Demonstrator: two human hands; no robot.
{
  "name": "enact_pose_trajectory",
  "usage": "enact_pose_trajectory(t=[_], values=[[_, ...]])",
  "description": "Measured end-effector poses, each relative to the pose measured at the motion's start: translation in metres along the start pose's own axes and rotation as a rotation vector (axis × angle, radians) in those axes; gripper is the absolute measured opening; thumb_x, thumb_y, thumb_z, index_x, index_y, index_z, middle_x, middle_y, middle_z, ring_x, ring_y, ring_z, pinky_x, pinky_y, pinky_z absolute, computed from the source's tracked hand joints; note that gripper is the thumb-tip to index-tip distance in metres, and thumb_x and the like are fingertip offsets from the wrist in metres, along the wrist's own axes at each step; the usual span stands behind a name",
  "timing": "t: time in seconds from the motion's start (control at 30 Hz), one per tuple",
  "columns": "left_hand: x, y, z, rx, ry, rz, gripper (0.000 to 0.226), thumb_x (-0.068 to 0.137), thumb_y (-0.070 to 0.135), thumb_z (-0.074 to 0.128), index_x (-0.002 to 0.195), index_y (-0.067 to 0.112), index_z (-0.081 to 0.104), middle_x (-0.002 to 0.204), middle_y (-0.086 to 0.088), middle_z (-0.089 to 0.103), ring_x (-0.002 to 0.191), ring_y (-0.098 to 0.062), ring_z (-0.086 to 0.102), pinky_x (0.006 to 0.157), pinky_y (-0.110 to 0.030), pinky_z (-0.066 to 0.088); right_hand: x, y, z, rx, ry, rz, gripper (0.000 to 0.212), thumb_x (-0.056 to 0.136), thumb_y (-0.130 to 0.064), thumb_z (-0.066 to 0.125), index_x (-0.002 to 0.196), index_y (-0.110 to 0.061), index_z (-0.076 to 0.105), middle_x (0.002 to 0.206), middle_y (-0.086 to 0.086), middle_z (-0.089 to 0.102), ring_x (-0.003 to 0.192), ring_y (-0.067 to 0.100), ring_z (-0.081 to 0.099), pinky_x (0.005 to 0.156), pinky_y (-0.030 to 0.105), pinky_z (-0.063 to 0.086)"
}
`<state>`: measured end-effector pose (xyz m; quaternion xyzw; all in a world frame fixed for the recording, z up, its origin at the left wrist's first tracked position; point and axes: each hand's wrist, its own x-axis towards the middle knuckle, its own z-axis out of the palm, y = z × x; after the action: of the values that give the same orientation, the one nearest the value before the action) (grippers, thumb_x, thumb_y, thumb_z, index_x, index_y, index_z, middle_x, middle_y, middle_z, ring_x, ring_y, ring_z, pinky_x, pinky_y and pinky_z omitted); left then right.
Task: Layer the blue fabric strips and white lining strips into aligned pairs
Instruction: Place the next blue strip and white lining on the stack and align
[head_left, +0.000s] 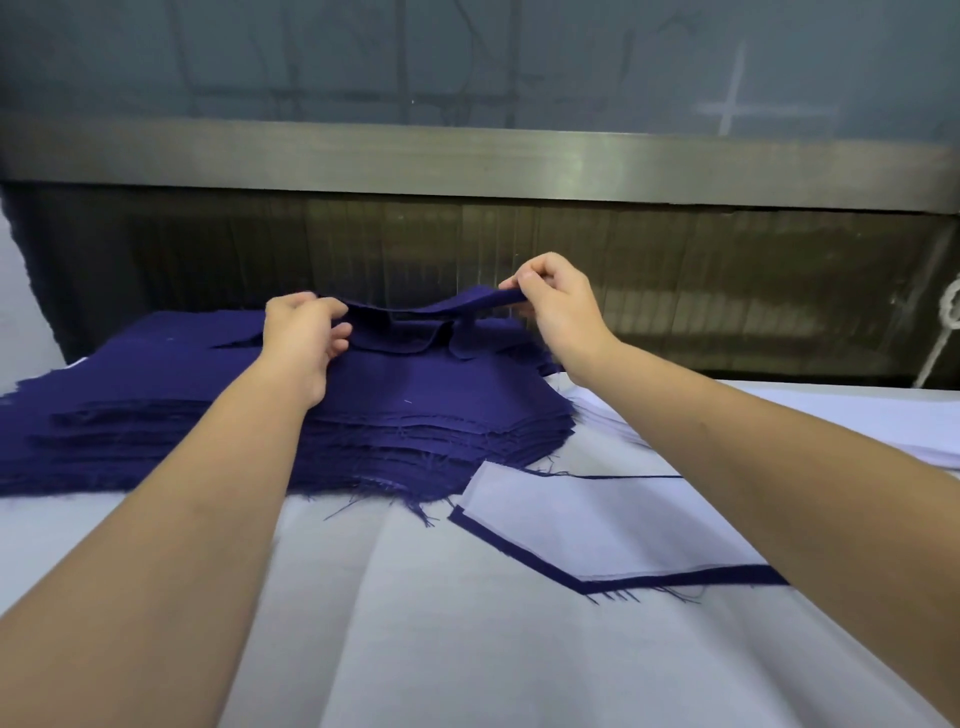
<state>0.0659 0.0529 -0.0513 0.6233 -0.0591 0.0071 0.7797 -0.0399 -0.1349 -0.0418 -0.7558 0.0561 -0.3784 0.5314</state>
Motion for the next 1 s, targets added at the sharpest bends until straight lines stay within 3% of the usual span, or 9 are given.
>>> enact_pose_trajectory(t=[0.1,0.23,0.3,0.4,0.63,0.77,0.93,1.0], values=[[0.003,-0.001,-0.004,-0.179,0.016,-0.05,0.039,0.088,-0.001,0.055,0.123,0.011,0.041,0.099,-0.004,0.047,0.09,-0.019,0.061,0.073,-0.023,0.055,0.0,-0.001,-0.001,-0.003,0.016,-0.009,0.024,0.095,-0.008,0.043,0.075,-0.019,0.052,0.084,0.0,0.064,0.087,0.022,0.058,0.089,0.043,0.048],[0.003,0.002,-0.009,-0.322,-0.008,-0.163,0.031,0.088,-0.003,0.053,0.116,0.006,0.045,0.103,-0.01,0.045,0.085,-0.022,0.061,0.071,-0.027,0.058,0.0,0.001,-0.005,-0.032,0.044,-0.026,0.025,0.093,-0.005,0.045,0.073,-0.019,0.052,0.085,0.001,0.065,0.081,0.015,0.057,0.08,0.032,0.046],[0.002,0.003,-0.01,-0.408,-0.042,-0.188,0.029,0.088,-0.005,0.051,0.113,0.006,0.041,0.094,-0.01,0.045,0.086,-0.026,0.062,0.07,-0.032,0.059,0.0,0.002,-0.007,-0.028,0.045,-0.019,0.025,0.092,-0.003,0.045,0.073,-0.018,0.052,0.085,0.002,0.065,0.085,0.017,0.059,0.086,0.036,0.048],[0.001,0.008,-0.01,-0.469,-0.089,-0.185,0.029,0.088,-0.005,0.048,0.114,0.008,0.042,0.098,-0.014,0.051,0.095,-0.031,0.063,0.079,-0.042,0.057,0.001,0.002,-0.007,-0.023,0.042,-0.011,0.025,0.092,-0.002,0.045,0.074,-0.019,0.052,0.086,0.003,0.065,0.087,0.019,0.06,0.09,0.04,0.049],[0.003,0.017,-0.011,-0.518,0.063,-0.094,0.026,0.085,-0.007,0.05,0.098,0.015,0.045,0.112,-0.012,0.049,0.106,-0.03,0.057,0.091,-0.048,0.051,0.0,0.001,-0.006,-0.031,0.048,-0.02,0.027,0.088,0.004,0.048,0.074,-0.019,0.052,0.086,0.004,0.066,0.088,0.021,0.06,0.09,0.041,0.049],[0.008,0.014,-0.016,-0.573,0.023,-0.127,0.042,0.087,-0.004,0.048,0.128,0.009,0.045,0.113,-0.009,0.044,0.12,-0.03,0.05,0.099,-0.051,0.044,-0.003,0.002,-0.008,-0.042,0.055,-0.033,0.031,0.082,0.011,0.047,0.075,-0.019,0.052,0.083,0.0,0.065,0.085,0.016,0.059,0.086,0.038,0.05],[0.0,0.01,-0.02,-0.617,-0.047,-0.211,0.038,0.09,0.005,0.05,0.128,0.007,0.048,0.123,-0.012,0.043,0.122,-0.036,0.047,0.094,-0.051,0.048,-0.006,0.005,-0.015,-0.024,0.088,-0.045,0.036,0.076,0.016,0.044,0.073,-0.018,0.054,0.081,-0.003,0.067,0.08,0.014,0.061,0.073,0.029,0.052],[-0.002,0.011,-0.022,-0.618,-0.056,-0.216,0.042,0.091,0.008,0.051,0.133,0.009,0.046,0.141,-0.01,0.038,0.129,-0.038,0.04,0.09,-0.05,0.048,-0.008,0.005,-0.02,-0.03,0.11,-0.05,0.037,0.074,0.017,0.043,0.073,-0.018,0.055,0.08,-0.003,0.067,0.075,0.01,0.06,0.062,0.018,0.05]])
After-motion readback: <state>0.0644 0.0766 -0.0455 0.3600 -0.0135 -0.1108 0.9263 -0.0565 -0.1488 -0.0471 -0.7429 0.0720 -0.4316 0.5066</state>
